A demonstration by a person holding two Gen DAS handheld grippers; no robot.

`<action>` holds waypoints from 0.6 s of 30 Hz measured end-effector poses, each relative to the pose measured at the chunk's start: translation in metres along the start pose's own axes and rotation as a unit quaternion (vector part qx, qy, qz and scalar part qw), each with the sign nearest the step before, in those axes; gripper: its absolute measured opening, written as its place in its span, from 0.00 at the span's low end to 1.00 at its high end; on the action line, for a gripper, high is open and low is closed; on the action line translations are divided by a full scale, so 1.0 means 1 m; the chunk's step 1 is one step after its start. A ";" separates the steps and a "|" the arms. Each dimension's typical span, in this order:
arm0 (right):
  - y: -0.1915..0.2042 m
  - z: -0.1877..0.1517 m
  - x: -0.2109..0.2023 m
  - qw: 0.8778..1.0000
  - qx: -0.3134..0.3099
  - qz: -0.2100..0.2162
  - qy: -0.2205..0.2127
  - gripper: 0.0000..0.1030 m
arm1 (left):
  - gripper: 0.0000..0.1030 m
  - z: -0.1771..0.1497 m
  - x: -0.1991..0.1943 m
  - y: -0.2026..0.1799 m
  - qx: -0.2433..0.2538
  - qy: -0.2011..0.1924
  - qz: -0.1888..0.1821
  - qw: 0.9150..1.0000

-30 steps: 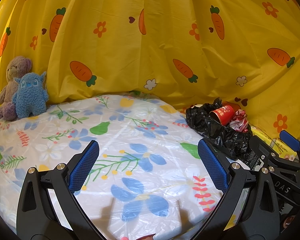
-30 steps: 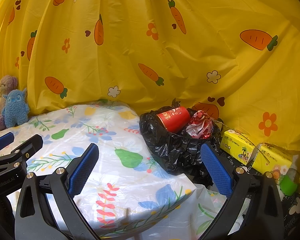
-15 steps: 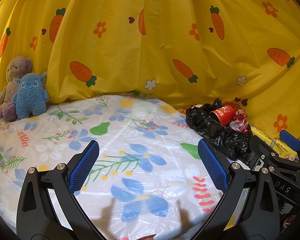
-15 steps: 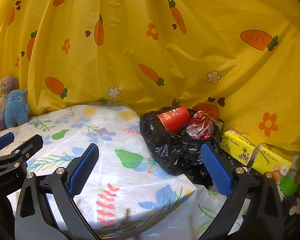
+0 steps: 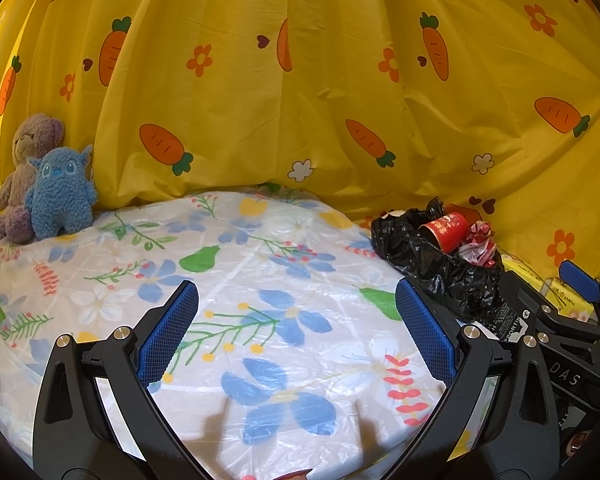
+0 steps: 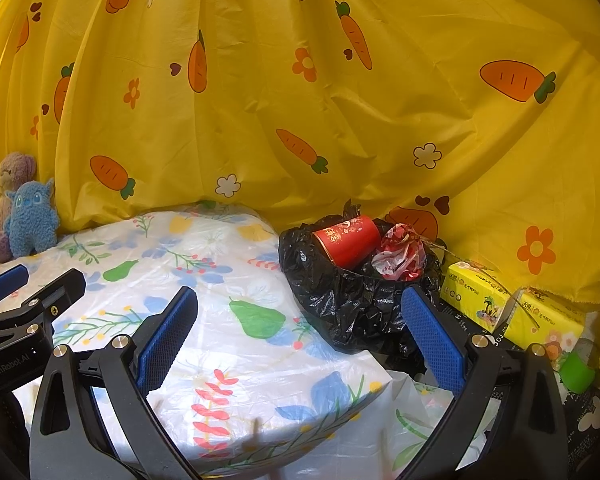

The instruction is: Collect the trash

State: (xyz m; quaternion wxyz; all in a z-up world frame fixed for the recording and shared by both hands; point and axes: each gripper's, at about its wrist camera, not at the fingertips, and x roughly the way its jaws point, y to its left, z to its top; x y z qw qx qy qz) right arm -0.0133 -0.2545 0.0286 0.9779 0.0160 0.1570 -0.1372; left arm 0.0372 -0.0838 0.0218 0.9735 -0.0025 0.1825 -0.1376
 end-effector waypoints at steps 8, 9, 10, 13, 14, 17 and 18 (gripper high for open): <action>-0.001 0.000 0.000 1.000 0.000 0.001 0.000 0.95 | 0.94 0.001 0.000 0.000 0.000 0.001 0.001 1.000; -0.001 0.000 0.000 1.000 0.000 0.001 0.000 0.95 | 0.94 0.001 0.000 -0.001 0.000 0.001 0.001 1.000; 0.000 0.000 0.000 1.000 0.000 0.000 0.000 0.95 | 0.94 0.001 0.000 -0.001 0.000 0.001 0.000 1.000; 0.000 0.000 0.000 1.000 0.000 0.000 0.001 0.95 | 0.94 0.001 0.000 -0.001 0.000 0.001 0.000 1.000; 0.000 0.000 0.000 1.000 0.000 0.000 0.001 0.95 | 0.94 0.000 0.001 -0.001 0.000 0.001 0.001 1.000; 0.000 0.000 0.000 1.000 0.000 0.000 0.000 0.95 | 0.94 0.000 0.001 0.000 0.000 0.001 0.000 1.000; 0.000 0.000 0.000 1.000 0.000 0.000 0.001 0.95 | 0.94 0.000 0.001 0.000 0.000 0.001 0.000 1.000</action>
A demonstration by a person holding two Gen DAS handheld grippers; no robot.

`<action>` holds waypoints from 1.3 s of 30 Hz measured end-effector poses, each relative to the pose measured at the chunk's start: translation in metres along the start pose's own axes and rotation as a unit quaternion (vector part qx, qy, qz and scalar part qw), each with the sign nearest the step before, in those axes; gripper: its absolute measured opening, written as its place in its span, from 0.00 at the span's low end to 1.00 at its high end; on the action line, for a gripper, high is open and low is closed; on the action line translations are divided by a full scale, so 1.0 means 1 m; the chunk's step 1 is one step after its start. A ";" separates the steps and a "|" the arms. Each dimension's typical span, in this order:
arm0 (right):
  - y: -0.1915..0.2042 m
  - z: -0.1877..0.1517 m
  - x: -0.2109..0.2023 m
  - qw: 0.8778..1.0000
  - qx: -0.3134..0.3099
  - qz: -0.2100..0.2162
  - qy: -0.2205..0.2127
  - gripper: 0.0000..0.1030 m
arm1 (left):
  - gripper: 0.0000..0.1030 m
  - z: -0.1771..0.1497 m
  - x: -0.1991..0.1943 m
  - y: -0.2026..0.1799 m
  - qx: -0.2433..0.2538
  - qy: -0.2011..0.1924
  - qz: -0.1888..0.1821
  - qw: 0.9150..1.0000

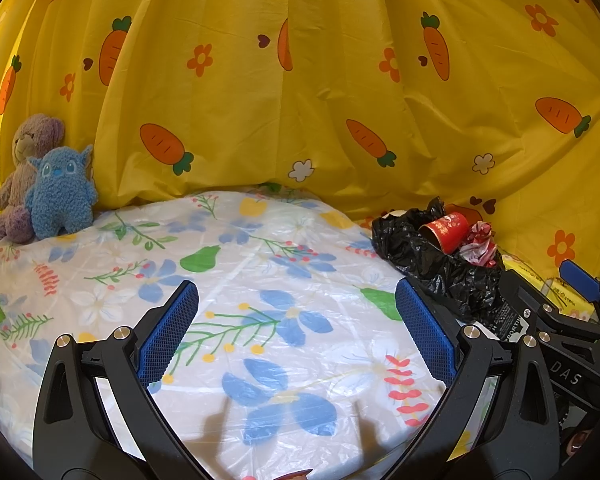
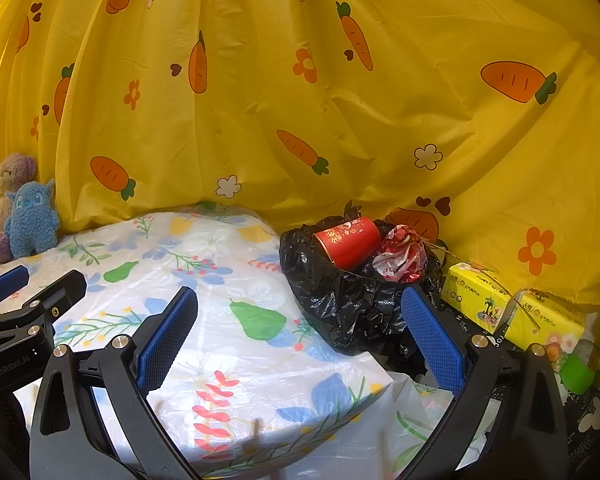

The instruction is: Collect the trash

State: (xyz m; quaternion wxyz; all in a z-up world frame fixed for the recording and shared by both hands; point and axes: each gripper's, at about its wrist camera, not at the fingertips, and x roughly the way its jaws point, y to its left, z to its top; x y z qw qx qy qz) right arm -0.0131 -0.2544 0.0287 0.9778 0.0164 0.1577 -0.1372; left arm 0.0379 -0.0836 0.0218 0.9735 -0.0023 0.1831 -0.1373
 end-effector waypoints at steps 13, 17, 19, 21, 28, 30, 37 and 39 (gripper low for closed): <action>0.000 0.000 0.000 1.000 0.000 0.000 0.000 0.95 | 0.94 0.001 0.000 -0.002 0.002 -0.001 -0.004 1.000; 0.000 0.000 0.000 1.000 0.000 0.000 -0.001 0.95 | 0.94 0.001 0.000 -0.002 0.002 -0.001 -0.003 1.000; 0.001 -0.001 0.000 1.000 0.000 0.000 -0.001 0.95 | 0.94 0.001 0.000 -0.002 0.002 -0.001 -0.004 1.000; 0.000 0.000 0.000 1.000 0.000 0.000 -0.001 0.95 | 0.94 0.001 0.000 -0.002 0.002 -0.001 -0.003 1.000; 0.000 0.000 -0.001 1.000 0.001 0.000 -0.001 0.95 | 0.94 0.001 0.000 -0.002 0.002 -0.001 -0.003 1.000; 0.000 0.000 -0.001 1.000 0.001 0.000 0.000 0.95 | 0.94 0.001 0.000 -0.003 0.002 0.000 -0.003 1.000; 0.000 -0.001 -0.001 1.000 0.001 0.000 -0.001 0.95 | 0.94 0.002 0.000 -0.004 0.003 -0.001 -0.003 1.000; 0.000 -0.001 -0.001 1.000 0.001 0.000 0.000 0.95 | 0.94 0.001 -0.001 -0.003 0.005 -0.002 -0.003 1.000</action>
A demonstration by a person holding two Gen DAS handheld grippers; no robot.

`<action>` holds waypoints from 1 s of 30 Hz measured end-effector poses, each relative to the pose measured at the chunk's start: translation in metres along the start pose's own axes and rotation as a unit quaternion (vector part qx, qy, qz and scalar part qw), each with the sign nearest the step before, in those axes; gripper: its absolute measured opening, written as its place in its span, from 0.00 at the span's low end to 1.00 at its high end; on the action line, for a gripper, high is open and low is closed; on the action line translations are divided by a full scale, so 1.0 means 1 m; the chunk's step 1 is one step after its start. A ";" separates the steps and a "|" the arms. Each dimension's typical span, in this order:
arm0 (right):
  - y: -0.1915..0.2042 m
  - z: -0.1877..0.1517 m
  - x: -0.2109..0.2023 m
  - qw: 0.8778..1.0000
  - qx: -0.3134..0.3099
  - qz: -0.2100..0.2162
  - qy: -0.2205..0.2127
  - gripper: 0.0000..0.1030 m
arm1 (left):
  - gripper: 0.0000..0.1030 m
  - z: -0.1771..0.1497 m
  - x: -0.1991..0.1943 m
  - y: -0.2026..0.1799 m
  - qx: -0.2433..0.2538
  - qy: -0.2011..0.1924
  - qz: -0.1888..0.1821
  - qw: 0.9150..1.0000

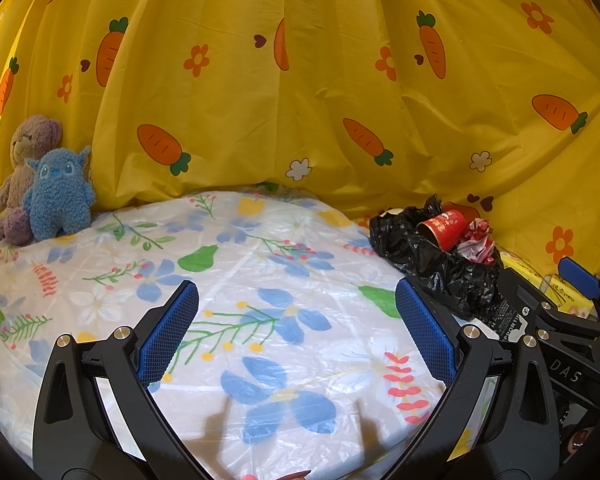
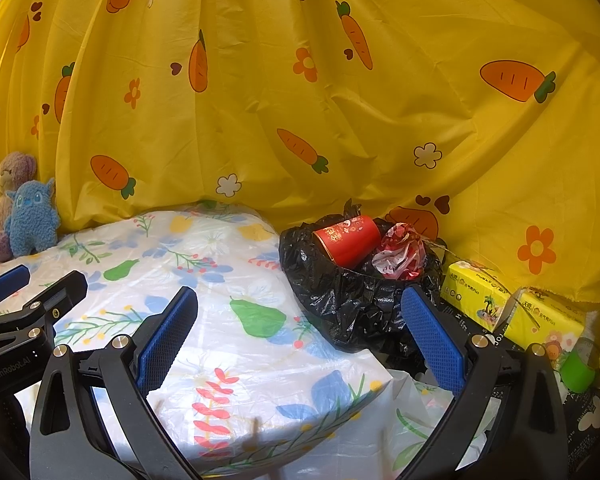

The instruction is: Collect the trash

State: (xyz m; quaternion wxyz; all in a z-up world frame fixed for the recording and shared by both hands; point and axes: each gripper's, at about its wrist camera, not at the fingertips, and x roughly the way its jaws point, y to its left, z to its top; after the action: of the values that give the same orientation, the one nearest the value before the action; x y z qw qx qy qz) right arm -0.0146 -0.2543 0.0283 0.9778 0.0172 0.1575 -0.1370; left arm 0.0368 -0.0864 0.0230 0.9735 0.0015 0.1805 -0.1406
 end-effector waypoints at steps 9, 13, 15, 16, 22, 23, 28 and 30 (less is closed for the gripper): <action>0.000 0.000 0.000 1.000 0.000 0.000 0.000 0.95 | 0.84 -0.005 0.000 -0.004 0.014 0.005 -0.009 1.000; -0.001 0.000 0.000 1.000 0.000 0.001 0.000 0.95 | 0.79 -0.005 -0.001 -0.003 0.015 0.004 -0.009 1.000; -0.001 0.000 0.001 1.000 0.000 0.001 0.001 0.95 | 0.79 -0.005 -0.001 -0.004 0.014 0.004 -0.008 1.000; -0.001 -0.001 0.000 1.000 0.000 0.001 0.001 0.95 | 0.79 -0.005 -0.001 -0.004 0.014 0.004 -0.008 1.000; -0.001 -0.001 0.000 1.000 0.000 0.001 0.001 0.95 | 0.79 -0.005 -0.001 -0.003 0.014 0.004 -0.009 1.000; -0.001 -0.001 0.000 1.000 0.000 0.001 0.001 0.95 | 0.79 -0.005 -0.001 -0.003 0.014 0.004 -0.008 1.000; -0.002 -0.001 -0.001 1.000 0.001 0.001 0.001 0.95 | 0.79 -0.004 -0.001 -0.003 0.014 0.003 -0.008 1.000; -0.002 -0.001 -0.001 1.000 0.001 0.001 0.001 0.95 | 0.80 -0.004 -0.003 -0.003 0.014 0.002 -0.007 1.000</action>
State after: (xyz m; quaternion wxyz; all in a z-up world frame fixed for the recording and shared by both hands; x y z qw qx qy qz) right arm -0.0162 -0.2555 0.0277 0.9778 0.0184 0.1582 -0.1363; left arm 0.0323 -0.0882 0.0200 0.9720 0.0139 0.1800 -0.1503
